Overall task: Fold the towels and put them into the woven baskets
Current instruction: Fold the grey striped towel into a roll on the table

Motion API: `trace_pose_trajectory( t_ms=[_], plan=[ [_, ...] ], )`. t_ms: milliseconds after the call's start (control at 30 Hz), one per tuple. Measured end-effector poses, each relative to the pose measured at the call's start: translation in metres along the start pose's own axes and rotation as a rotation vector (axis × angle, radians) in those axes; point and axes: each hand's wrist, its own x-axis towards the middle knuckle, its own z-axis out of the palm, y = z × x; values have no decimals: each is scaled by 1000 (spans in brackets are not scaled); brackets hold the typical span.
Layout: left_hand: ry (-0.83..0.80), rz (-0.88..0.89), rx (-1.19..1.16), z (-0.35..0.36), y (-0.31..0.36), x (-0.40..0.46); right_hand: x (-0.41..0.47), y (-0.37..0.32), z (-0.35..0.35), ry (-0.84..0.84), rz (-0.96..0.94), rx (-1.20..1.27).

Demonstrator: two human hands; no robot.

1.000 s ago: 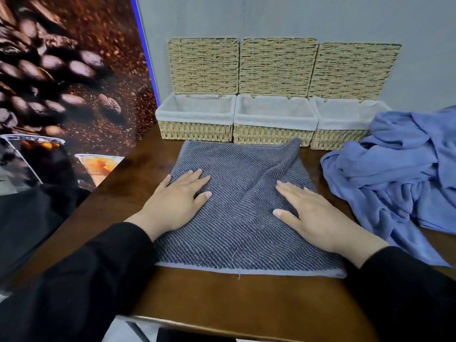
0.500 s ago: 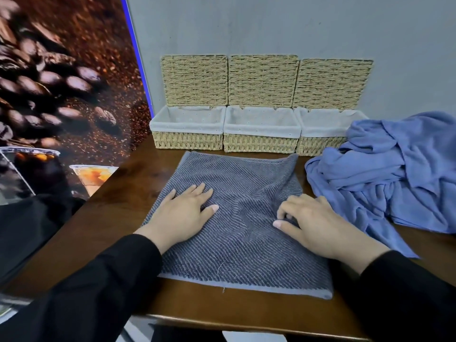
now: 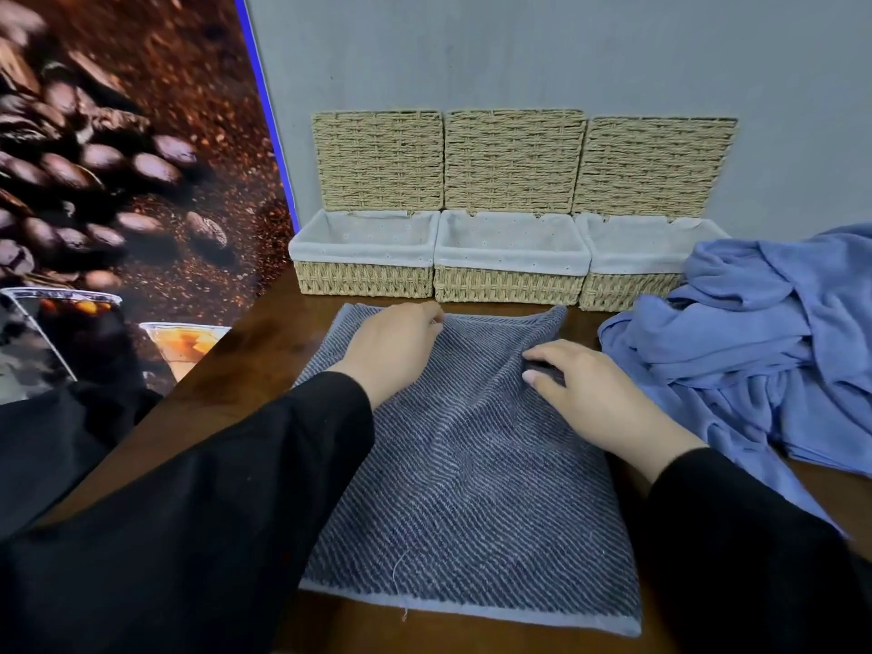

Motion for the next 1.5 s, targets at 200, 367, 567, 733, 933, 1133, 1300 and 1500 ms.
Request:
trace_pose_trajectory(
  t_ms=[200, 367, 567, 733, 933, 1133, 1300, 1500],
  plan=[
    [-203, 87, 54, 24, -11, 51, 8, 9, 21, -15, 16, 28],
    [-252, 58, 93, 24, -12, 69, 9, 12, 24, -64, -1, 9],
    [-180, 14, -13, 26, -15, 74, 10, 11, 22, -109, 2, -6],
    [43, -108, 44, 25, -26, 71, 11, 10, 21, -159, -3, -51],
    [108, 0, 6, 22, -8, 41, 11, 16, 20, -243, 1, -164],
    [-87, -117, -104, 39, -23, 8, 19, 24, 9, -329, 84, -272],
    [-192, -163, 135, 45, -33, 9, 18, 12, 15, -203, 61, -415],
    [-85, -278, 9, 39, -36, 11, 4, -15, 21, -270, -143, -131]
  ],
)
